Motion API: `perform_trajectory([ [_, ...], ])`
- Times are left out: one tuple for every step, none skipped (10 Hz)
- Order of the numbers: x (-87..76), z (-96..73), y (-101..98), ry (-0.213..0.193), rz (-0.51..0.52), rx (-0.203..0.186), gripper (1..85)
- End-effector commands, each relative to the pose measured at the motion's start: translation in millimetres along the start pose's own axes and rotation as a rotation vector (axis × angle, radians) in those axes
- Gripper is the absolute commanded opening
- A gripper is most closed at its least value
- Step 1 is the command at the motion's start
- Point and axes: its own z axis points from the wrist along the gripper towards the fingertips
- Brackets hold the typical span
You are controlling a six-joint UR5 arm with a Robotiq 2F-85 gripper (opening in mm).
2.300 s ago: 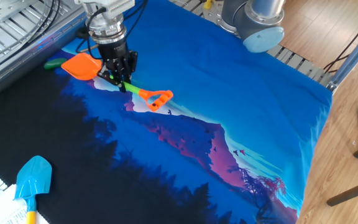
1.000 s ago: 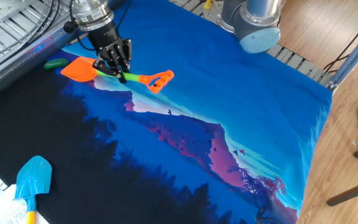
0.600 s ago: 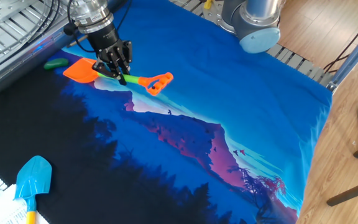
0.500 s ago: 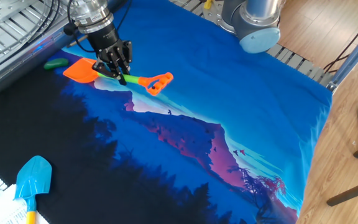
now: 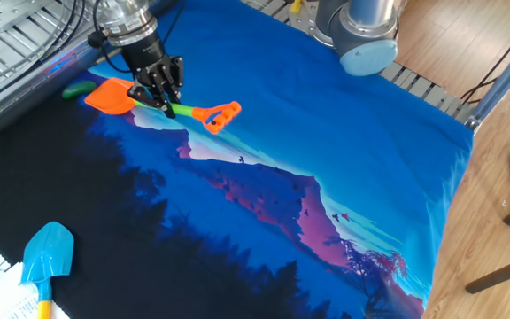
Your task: Use a shovel to scoop up an object
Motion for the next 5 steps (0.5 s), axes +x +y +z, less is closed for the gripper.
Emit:
perform_trajectory([
  [8.7, -4.3, 0.4, 0.004, -0.003, 0.007, 8.7],
  [11.2, -5.8, 0.0, 0.004, -0.006, 0.012, 8.7],
  [13.3, -8.8, 0.0, 0.000, -0.005, 0.014, 8.7],
  [16.8, -10.5, 0.3, 0.007, -0.009, 0.013, 8.7],
  [20.1, -10.9, 1.0, 0.015, -0.011, 0.012, 8.7],
])
